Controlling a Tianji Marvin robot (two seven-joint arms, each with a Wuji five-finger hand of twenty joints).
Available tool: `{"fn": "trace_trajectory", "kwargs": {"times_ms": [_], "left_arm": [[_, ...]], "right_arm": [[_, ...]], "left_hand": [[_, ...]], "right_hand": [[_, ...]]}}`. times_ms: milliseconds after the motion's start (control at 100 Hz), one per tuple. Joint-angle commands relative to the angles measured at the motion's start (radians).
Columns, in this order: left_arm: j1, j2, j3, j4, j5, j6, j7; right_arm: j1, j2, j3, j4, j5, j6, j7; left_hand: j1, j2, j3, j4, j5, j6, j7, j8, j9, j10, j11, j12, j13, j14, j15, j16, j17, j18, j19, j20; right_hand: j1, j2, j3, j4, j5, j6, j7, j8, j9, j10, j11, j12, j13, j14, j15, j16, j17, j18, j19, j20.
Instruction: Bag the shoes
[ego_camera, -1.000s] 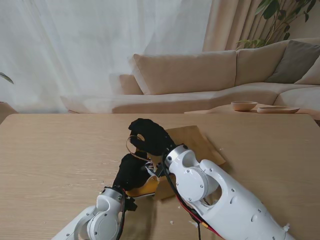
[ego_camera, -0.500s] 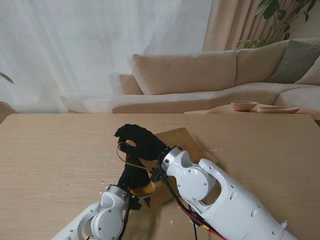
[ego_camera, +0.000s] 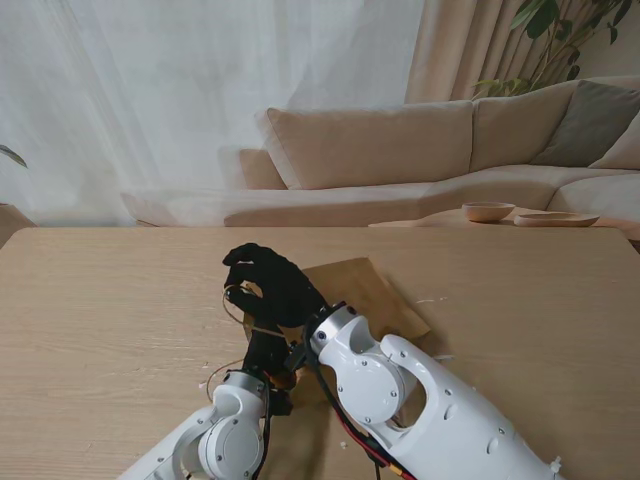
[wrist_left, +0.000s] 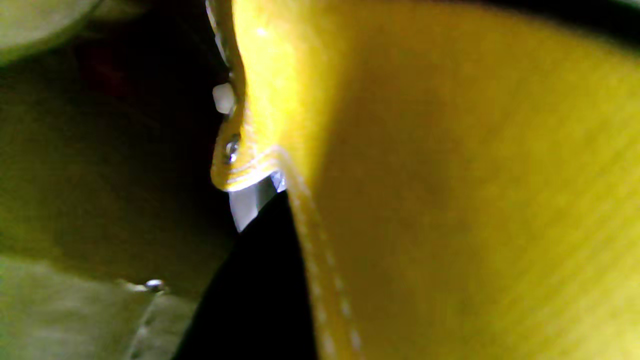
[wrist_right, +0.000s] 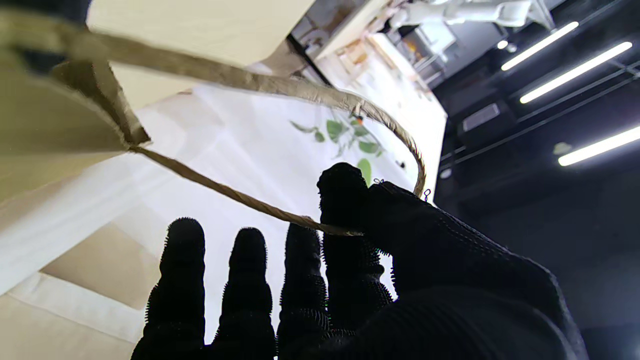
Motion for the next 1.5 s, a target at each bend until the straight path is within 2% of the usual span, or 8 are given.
{"fn": "trace_trajectory", "kwargs": {"times_ms": [0,260,580,780,930,1040,1230,1490], "left_arm": [[-0.012,-0.013,0.000,-0.025,-0.009,0.000,-0.018],[-0.017,-0.013,0.003,-0.029,-0.047,0.002,-0.052],[-0.026,-0.008,-0.009,-0.019,-0.100,-0.037,-0.094],[-0.020,0.008,-0.036,-0.034,-0.126,-0.042,-0.157],[-0.014,0.013,-0.051,-0.043,-0.137,-0.046,-0.177],[-0.012,0.013,-0.055,-0.049,-0.150,-0.043,-0.183],[-0.007,0.016,-0.064,-0.059,-0.165,-0.043,-0.198],[-0.023,0.002,-0.044,-0.035,-0.158,-0.038,-0.157]], "right_arm": [[-0.007,-0.006,-0.008,-0.013,0.014,-0.026,0.033],[0.034,0.018,-0.011,0.027,0.149,-0.178,0.169],[0.062,0.044,0.016,0.043,0.266,-0.238,0.289],[0.058,0.067,0.058,0.021,0.224,-0.237,0.334],[0.047,0.075,0.080,0.007,0.146,-0.204,0.329],[0.051,0.083,0.082,0.004,0.132,-0.198,0.351],[0.053,0.093,0.083,-0.009,0.008,-0.175,0.343],[0.055,0.083,0.070,0.000,0.081,-0.200,0.334]], "left_hand": [[0.090,0.154,0.099,0.021,0.026,-0.117,0.124,0.037,0.067,0.013,0.156,0.098,-0.009,0.005,0.027,0.041,-0.008,-0.006,0.000,0.015],[0.090,0.148,0.089,0.021,0.026,-0.131,0.114,0.013,0.058,0.007,0.150,0.093,-0.009,-0.001,0.020,0.041,-0.009,-0.011,-0.007,0.010],[0.090,0.146,0.085,0.022,0.019,-0.139,0.111,-0.024,0.048,0.001,0.127,0.054,-0.007,-0.011,-0.003,0.041,-0.010,-0.015,-0.015,0.005],[0.090,0.146,0.087,0.023,0.024,-0.136,0.114,-0.028,0.045,-0.002,0.124,0.039,-0.007,-0.011,-0.006,0.041,-0.011,-0.015,-0.022,0.001],[0.090,0.150,0.084,0.025,0.024,-0.132,0.110,-0.025,0.043,0.000,0.116,0.032,-0.007,-0.011,-0.009,0.041,-0.011,-0.015,-0.030,-0.003],[0.090,0.152,0.084,0.025,0.024,-0.126,0.106,-0.024,0.042,0.000,0.112,0.030,-0.007,-0.011,-0.010,0.041,-0.010,-0.015,-0.032,-0.005],[0.090,0.151,0.087,0.024,0.024,-0.120,0.098,-0.023,0.039,0.000,0.100,0.028,-0.008,-0.011,-0.018,0.041,-0.011,-0.017,-0.043,-0.011],[0.090,0.152,0.082,0.023,0.015,-0.127,0.100,-0.015,0.040,0.000,0.097,0.030,-0.007,-0.011,-0.021,0.041,-0.008,-0.015,-0.039,-0.007]], "right_hand": [[0.007,-0.005,0.035,-0.036,0.023,-0.055,0.005,0.013,-0.015,0.008,0.040,0.011,-0.007,-0.008,0.022,0.024,-0.001,-0.034,0.040,0.021],[0.039,0.004,0.028,-0.053,0.018,-0.008,0.011,0.022,0.026,-0.014,0.033,0.008,0.026,-0.017,0.011,0.019,0.018,-0.085,0.054,-0.017],[0.046,0.002,0.028,-0.062,0.027,0.000,0.019,0.024,0.033,-0.016,0.029,0.009,0.032,-0.015,0.004,0.017,0.019,-0.099,0.057,-0.038],[0.026,-0.008,0.053,-0.082,0.043,-0.034,0.015,0.039,0.055,-0.032,0.009,0.004,0.058,-0.021,-0.010,0.012,0.022,-0.100,0.063,-0.053],[0.018,-0.014,0.060,-0.085,0.046,-0.060,0.016,0.052,0.065,-0.032,0.003,0.003,0.067,-0.020,-0.012,0.012,0.028,-0.101,0.065,-0.057],[0.018,-0.018,0.069,-0.087,0.046,-0.068,0.014,0.058,0.066,-0.033,0.002,0.004,0.069,-0.019,-0.014,0.012,0.027,-0.103,0.063,-0.061],[-0.001,-0.016,0.075,-0.093,0.048,-0.105,0.012,0.072,0.078,-0.040,-0.005,0.002,0.084,-0.021,-0.016,0.011,0.036,-0.103,0.064,-0.064],[0.004,-0.009,0.074,-0.093,0.041,-0.083,0.014,0.084,0.076,-0.039,-0.011,0.002,0.085,-0.023,-0.024,0.009,0.038,-0.101,0.062,-0.068]]}}
